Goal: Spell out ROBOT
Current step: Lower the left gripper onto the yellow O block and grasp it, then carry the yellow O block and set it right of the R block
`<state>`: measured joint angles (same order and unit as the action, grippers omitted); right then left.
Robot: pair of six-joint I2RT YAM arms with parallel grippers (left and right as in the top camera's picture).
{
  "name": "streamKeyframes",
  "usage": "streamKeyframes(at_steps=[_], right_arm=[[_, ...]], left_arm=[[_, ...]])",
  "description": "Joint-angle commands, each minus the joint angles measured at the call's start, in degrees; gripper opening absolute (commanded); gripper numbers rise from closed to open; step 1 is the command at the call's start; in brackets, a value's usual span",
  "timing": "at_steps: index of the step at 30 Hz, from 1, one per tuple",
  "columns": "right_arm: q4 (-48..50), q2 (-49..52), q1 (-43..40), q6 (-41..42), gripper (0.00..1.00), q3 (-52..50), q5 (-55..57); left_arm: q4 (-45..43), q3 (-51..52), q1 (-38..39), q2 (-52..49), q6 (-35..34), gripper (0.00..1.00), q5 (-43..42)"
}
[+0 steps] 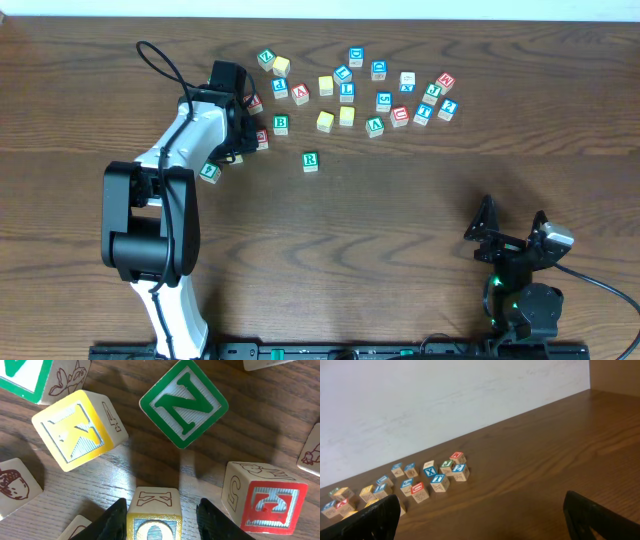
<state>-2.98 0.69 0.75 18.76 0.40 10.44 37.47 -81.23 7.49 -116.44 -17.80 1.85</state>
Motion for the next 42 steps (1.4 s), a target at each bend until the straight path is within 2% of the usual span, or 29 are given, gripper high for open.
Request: streamKeyframes(at_steps=[1, 15, 20, 31, 42], right_arm=[[-0.22, -0.15, -0.55, -0.83, 0.99, -0.09, 0.11], [-0.22, -0.15, -0.55, -0.83, 0.99, -0.09, 0.11], [-0.22, -0.15, -0.57, -0.83, 0.99, -0.09, 0.11], [-0.22, -0.15, -0.55, -0.83, 0.99, -0.09, 0.11], [-0.22, -0.15, -0.55, -0.83, 0.99, -0.09, 0.11]], left_arm=[[0.15, 0.57, -0.24, -0.46, -0.28, 0.44, 0.35], [0.15, 1.14, -0.24, -1.55, -0.26, 0.42, 0.35], [-0.02, 1.14, -0.24, -1.55, -0.26, 0.34, 0.33], [0.00, 0.70, -0.24, -1.07, -0.22, 0.32, 0.33], [0.83, -0.94, 1.57, 8.96, -0.02, 0.31, 0.31]])
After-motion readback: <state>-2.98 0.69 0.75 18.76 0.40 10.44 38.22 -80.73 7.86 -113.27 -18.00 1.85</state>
